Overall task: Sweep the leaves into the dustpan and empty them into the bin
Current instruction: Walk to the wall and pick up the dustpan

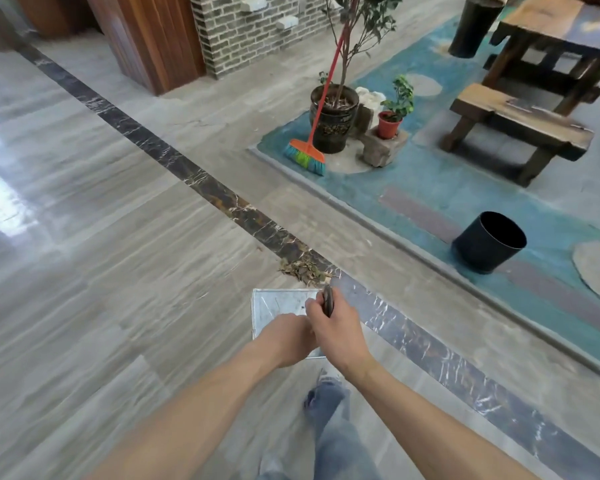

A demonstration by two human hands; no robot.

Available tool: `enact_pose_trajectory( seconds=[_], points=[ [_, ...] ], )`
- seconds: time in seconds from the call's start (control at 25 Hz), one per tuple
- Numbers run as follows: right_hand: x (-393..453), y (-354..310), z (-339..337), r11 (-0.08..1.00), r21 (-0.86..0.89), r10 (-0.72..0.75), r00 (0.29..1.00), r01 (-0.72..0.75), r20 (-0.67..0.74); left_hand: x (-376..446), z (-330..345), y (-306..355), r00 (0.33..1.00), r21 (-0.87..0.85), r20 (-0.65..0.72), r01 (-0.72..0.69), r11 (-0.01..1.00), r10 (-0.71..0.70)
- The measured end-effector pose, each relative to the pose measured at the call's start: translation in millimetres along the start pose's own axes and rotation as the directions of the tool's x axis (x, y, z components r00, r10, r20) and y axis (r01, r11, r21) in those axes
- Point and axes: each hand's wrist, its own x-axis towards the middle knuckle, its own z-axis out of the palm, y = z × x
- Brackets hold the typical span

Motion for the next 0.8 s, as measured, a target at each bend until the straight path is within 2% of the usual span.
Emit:
enact_pose_trajectory(
  seconds=[0.12, 0.28, 0.44, 0.6, 0.76, 0.8],
  points=[
    [68, 20, 2, 0.998, -0.021, 0.055, 0.998, -0.055, 0.014, 68, 2, -28, 1.0, 0.033, -0.01, 0.019, 0.999, -0.018],
    [160, 47, 10, 0.985, -0.069, 0.165, 0.982, -0.159, 0.09, 151, 10, -60, 0.997, 0.038, 0.064, 0.049, 0.998, -0.051],
    [237, 77, 24, 0.967, -0.129, 0.238, 0.958, -0.219, 0.159, 216, 29, -87, 0.988, -0.074, 0.08, 0.135, 0.988, -0.129],
    [295, 124, 47, 0.943, -0.126, 0.319, 0.943, -0.307, 0.094, 276, 67, -121, 0.968, -0.086, 0.187, 0.184, 0.979, -0.165],
    [335, 175, 76, 0.918, -0.123, 0.385, 0.922, -0.378, 0.045, 320, 105, -151, 0.957, -0.106, 0.214, 0.221, 0.97, -0.195],
    [337, 182, 82, 0.914, -0.131, 0.392, 0.919, -0.384, 0.041, 323, 113, -153, 0.96, -0.085, 0.225, 0.192, 0.978, -0.169]
  ],
)
